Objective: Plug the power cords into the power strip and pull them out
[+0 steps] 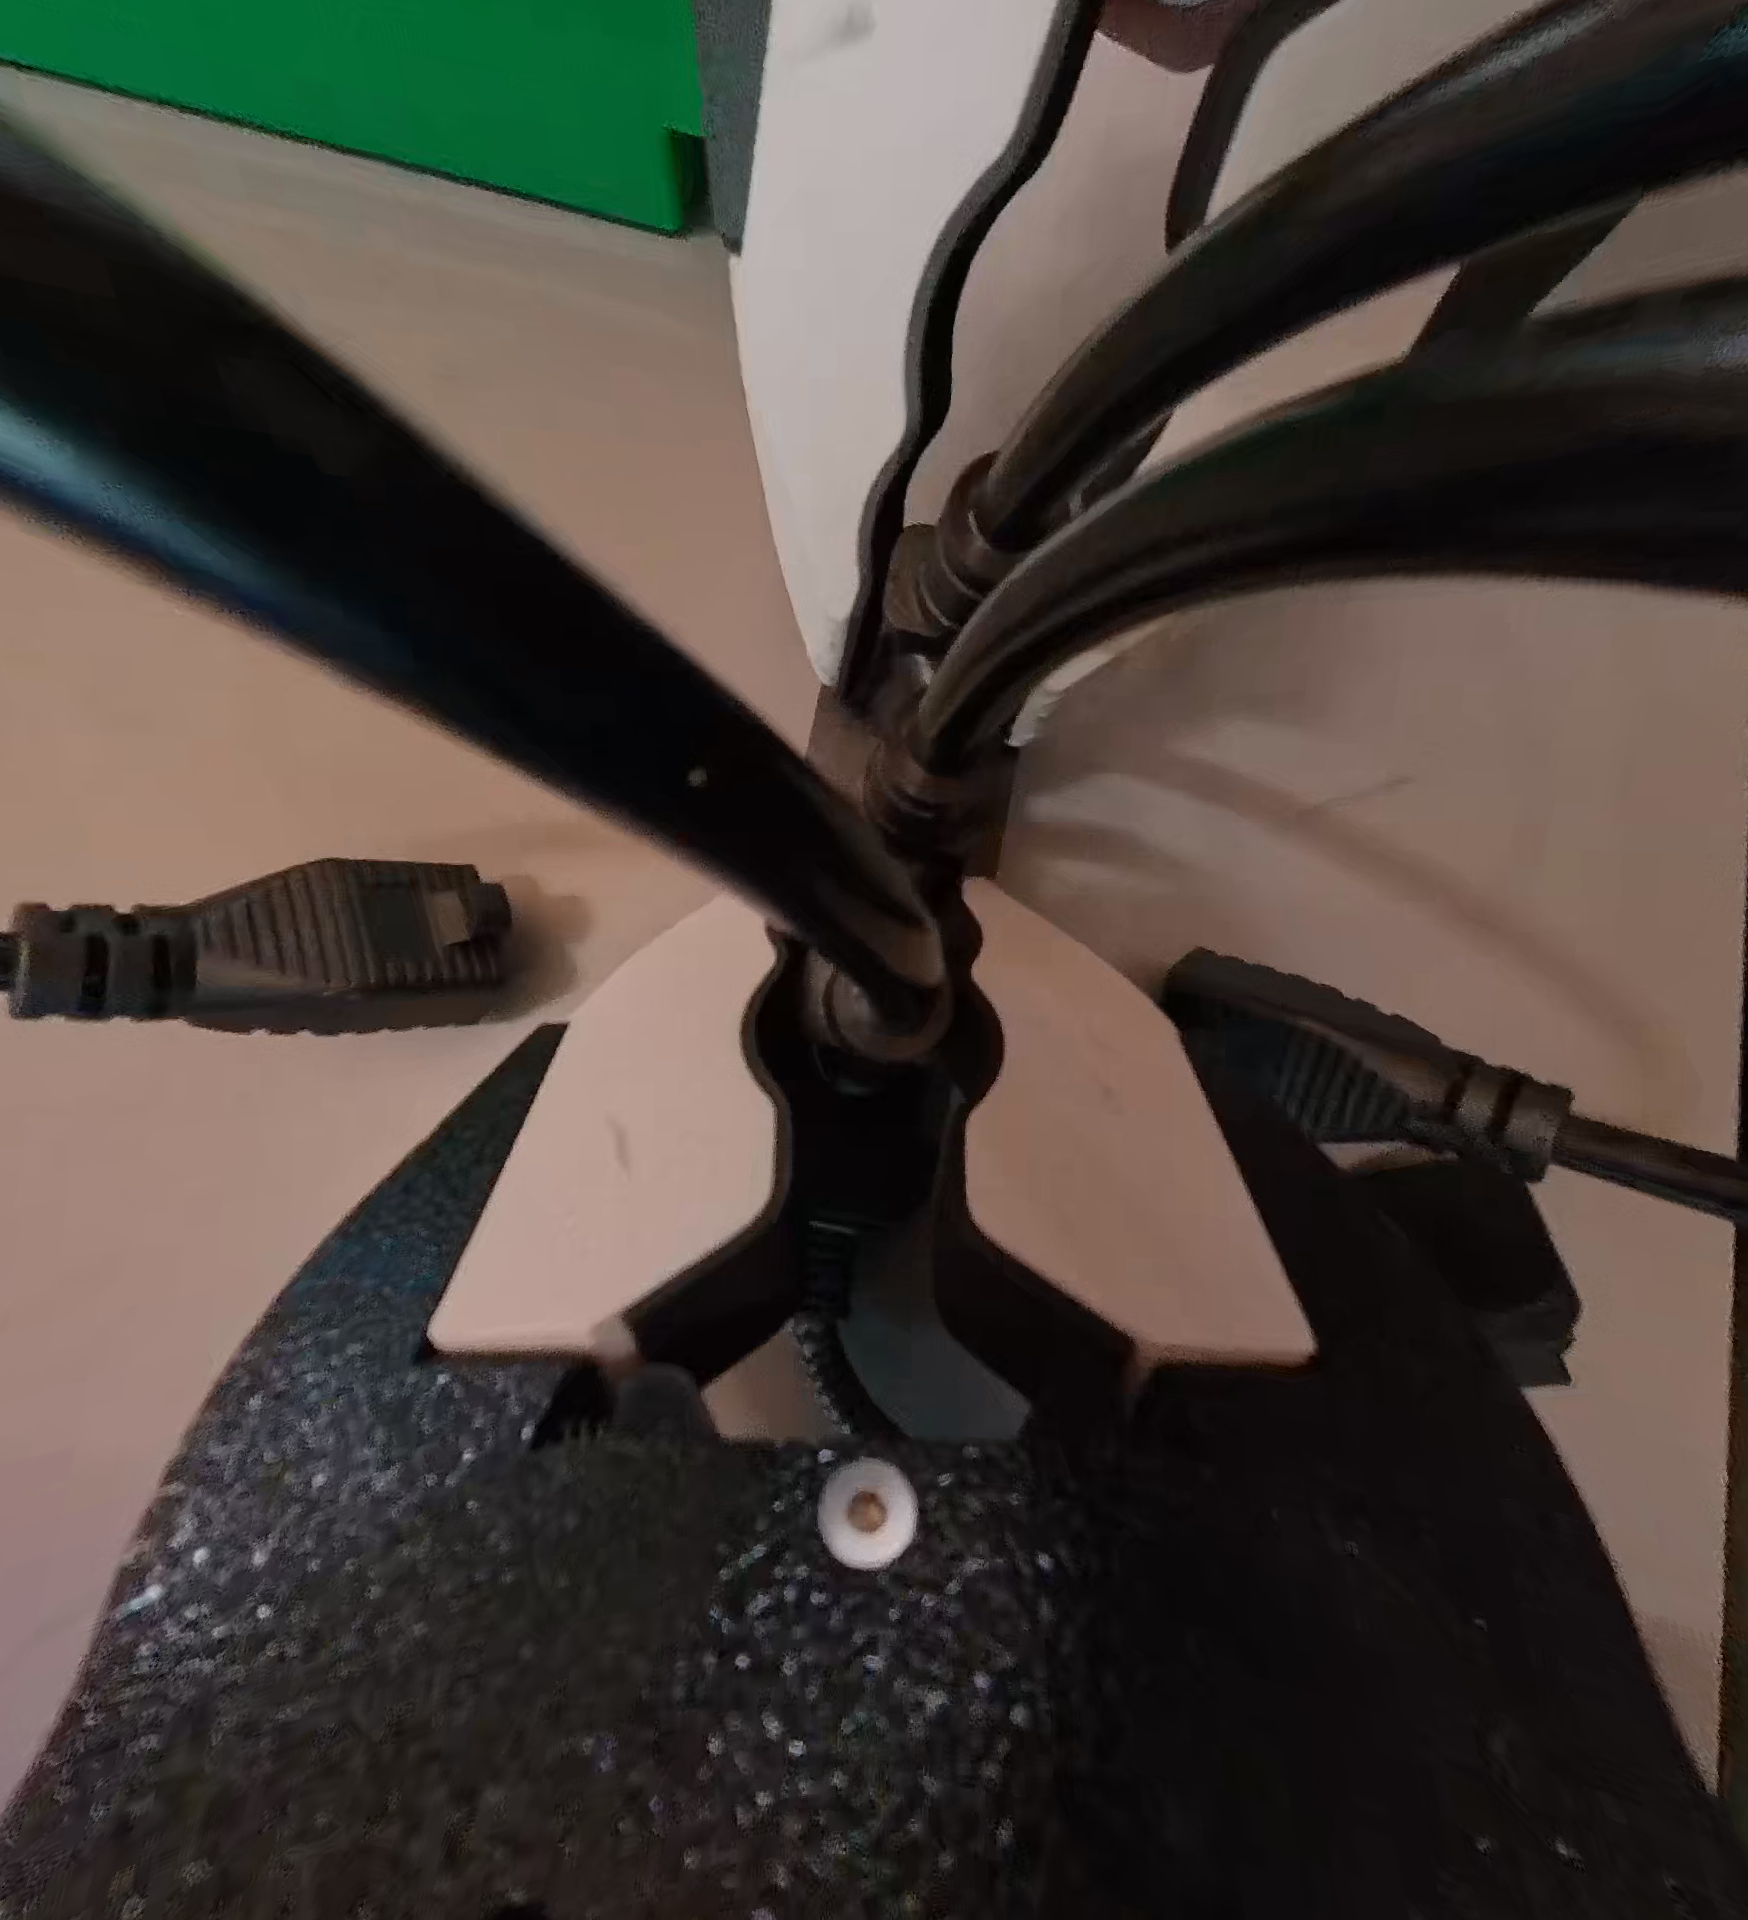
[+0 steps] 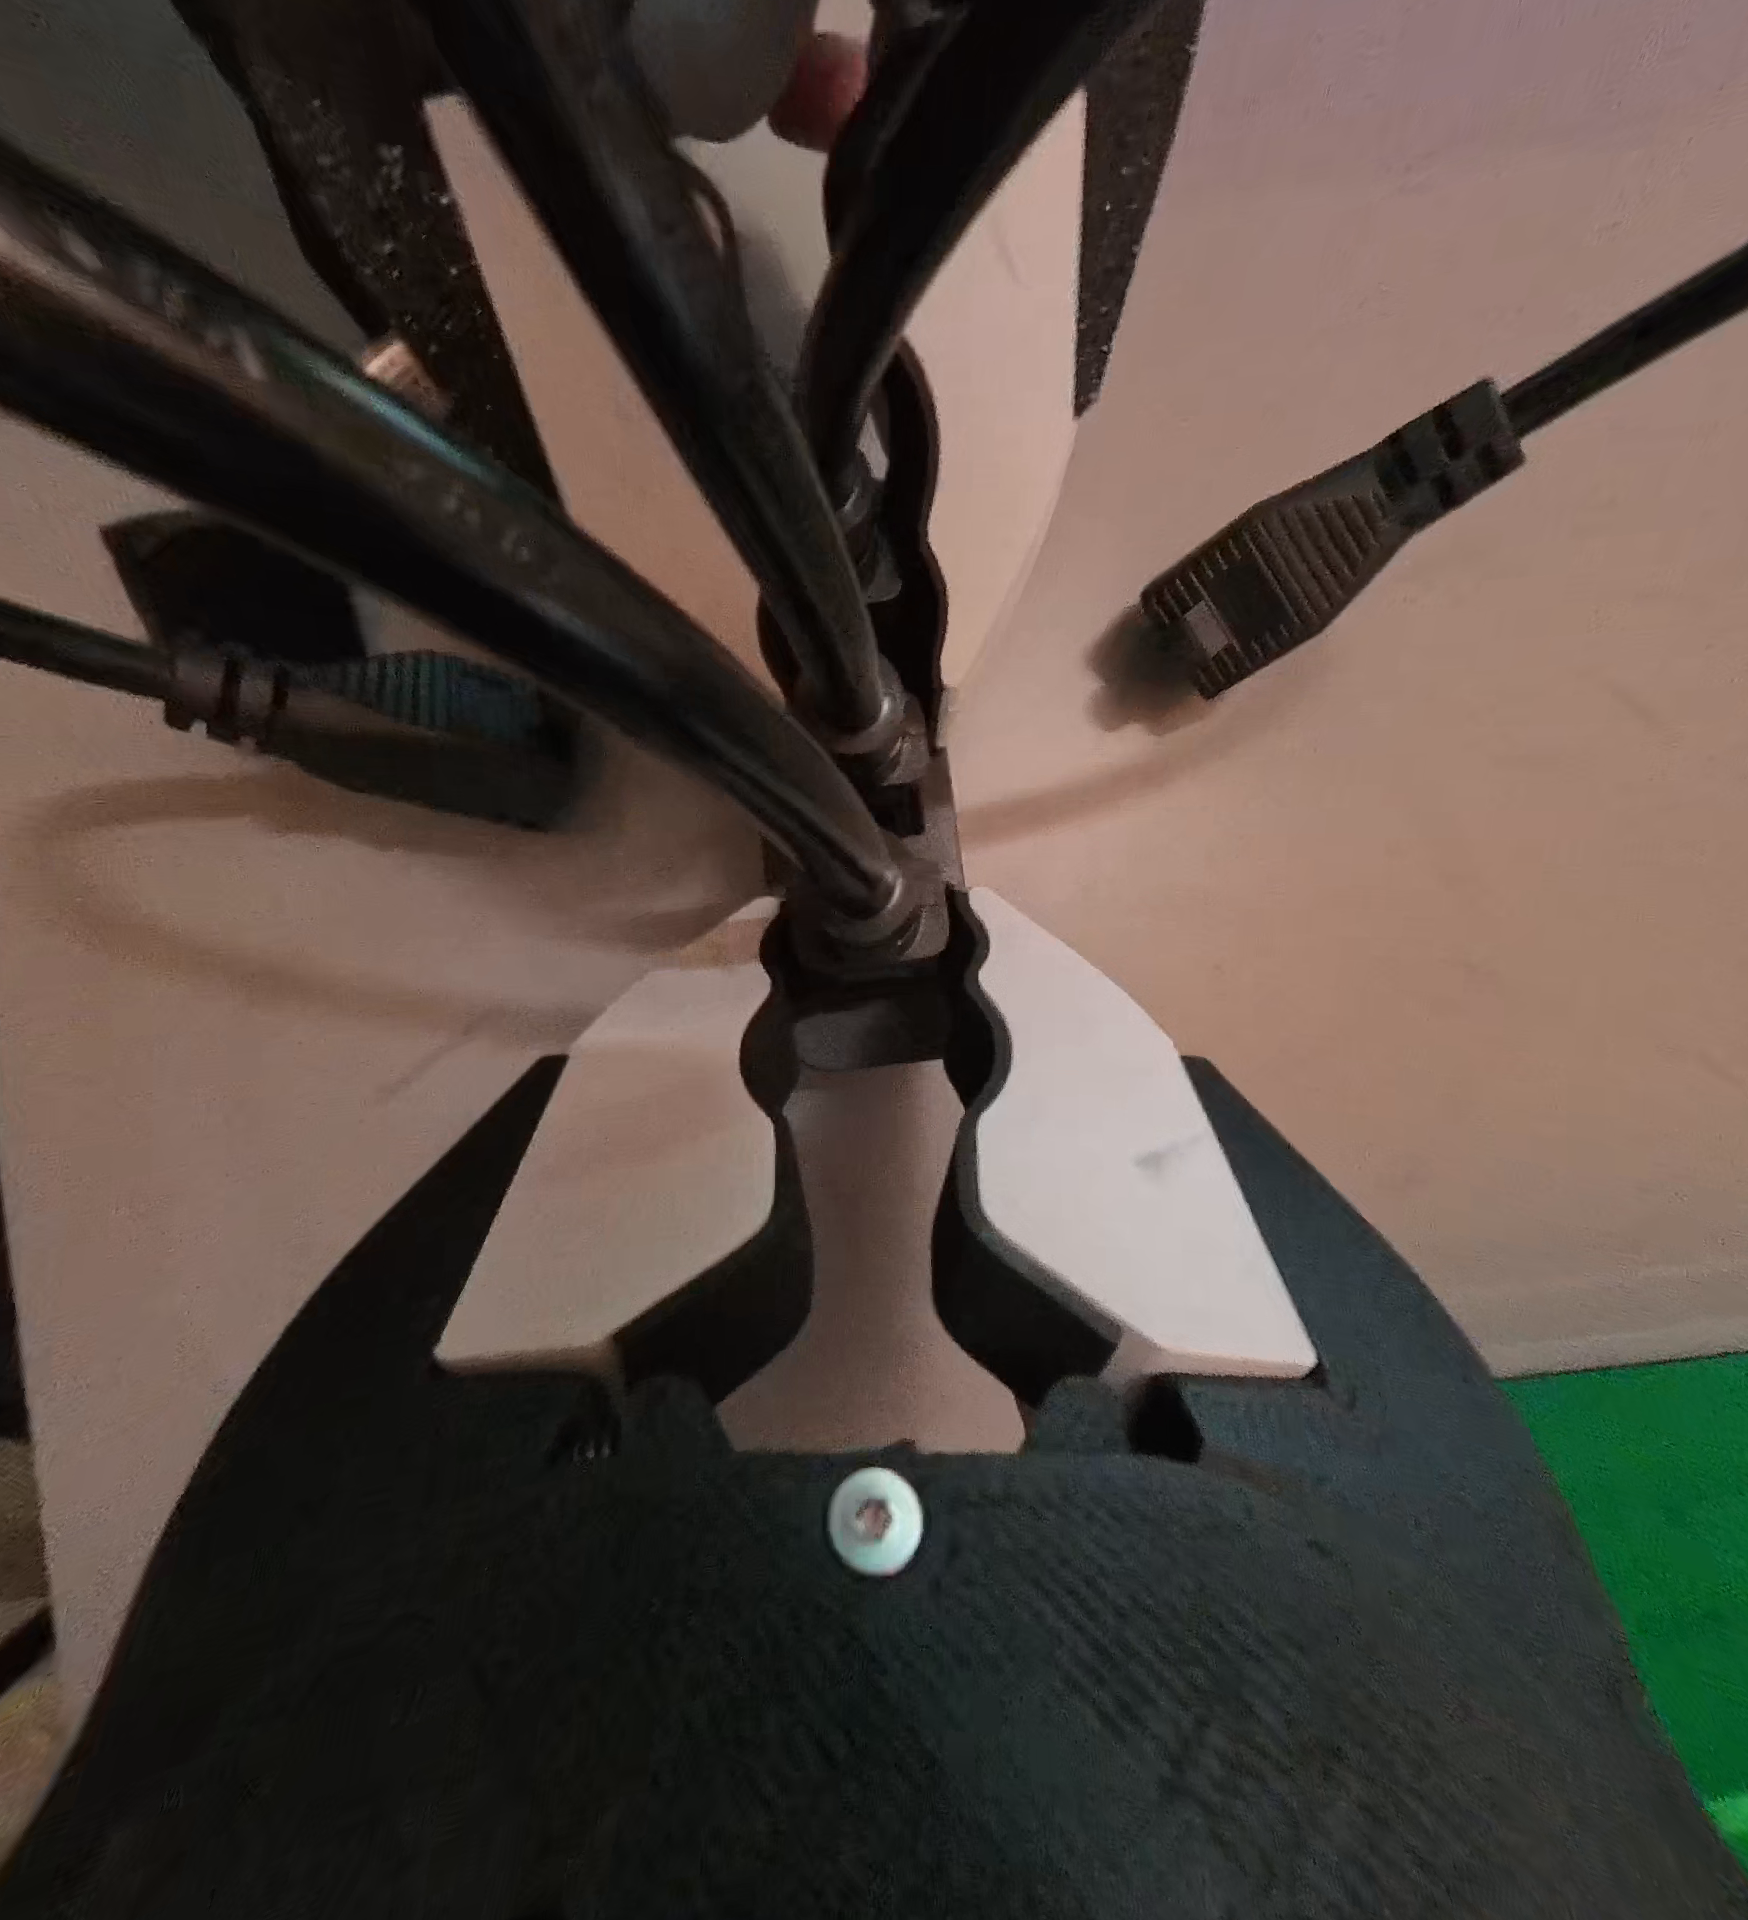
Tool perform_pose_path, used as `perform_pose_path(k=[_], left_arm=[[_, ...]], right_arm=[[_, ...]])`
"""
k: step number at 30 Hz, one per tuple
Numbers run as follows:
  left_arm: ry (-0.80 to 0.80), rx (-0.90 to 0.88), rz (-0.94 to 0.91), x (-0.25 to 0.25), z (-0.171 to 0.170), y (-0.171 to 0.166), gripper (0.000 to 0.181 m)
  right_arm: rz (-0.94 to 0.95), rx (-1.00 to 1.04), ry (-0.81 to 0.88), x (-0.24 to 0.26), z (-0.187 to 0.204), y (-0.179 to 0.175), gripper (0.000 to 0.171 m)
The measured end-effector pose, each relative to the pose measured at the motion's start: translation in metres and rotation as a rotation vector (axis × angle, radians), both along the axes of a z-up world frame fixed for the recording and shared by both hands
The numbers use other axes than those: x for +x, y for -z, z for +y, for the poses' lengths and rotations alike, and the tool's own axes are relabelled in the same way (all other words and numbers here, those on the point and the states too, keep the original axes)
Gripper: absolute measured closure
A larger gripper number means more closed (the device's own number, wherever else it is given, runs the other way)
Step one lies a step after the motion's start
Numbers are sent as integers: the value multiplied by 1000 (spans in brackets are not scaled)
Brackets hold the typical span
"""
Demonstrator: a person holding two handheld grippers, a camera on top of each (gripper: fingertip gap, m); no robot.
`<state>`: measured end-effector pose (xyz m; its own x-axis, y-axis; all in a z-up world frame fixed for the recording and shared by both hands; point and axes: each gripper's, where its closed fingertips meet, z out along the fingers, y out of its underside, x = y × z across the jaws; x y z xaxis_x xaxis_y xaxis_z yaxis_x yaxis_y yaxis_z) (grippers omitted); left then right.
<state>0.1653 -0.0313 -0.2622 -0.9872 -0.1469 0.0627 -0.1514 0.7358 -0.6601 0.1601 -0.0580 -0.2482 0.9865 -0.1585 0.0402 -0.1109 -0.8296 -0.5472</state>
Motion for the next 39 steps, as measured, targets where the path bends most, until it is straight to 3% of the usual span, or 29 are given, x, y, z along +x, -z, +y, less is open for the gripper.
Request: perform_pose_path(k=[3,6,9,12,15,24,32,39], left_arm=[[-30,15,-14,4,-1,2,155],[33,28,-18,-2,-3,2,155],[24,22,-15,0,-3,2,155],[44,64,-36,-2,-2,4,156],[44,36,-23,-3,-3,4,156],[50,20,-71,-3,-4,3,156],[-9,-13,-87,-2,-6,3,156],[-26,-55,-68,-1,-8,3,155]], right_arm=[[72,81,63,7,-1,3,145],[-56,-43,-51,-4,-3,5,145],[31,68,58,1,-2,5,145],[-24,115,62,-1,0,8,145],[14,186,109,-5,4,9,131],[-17,16,50,-14,1,20,103],[23,-90,-2,-16,-4,20,94],[62,-55,-22,-7,-5,16,97]])
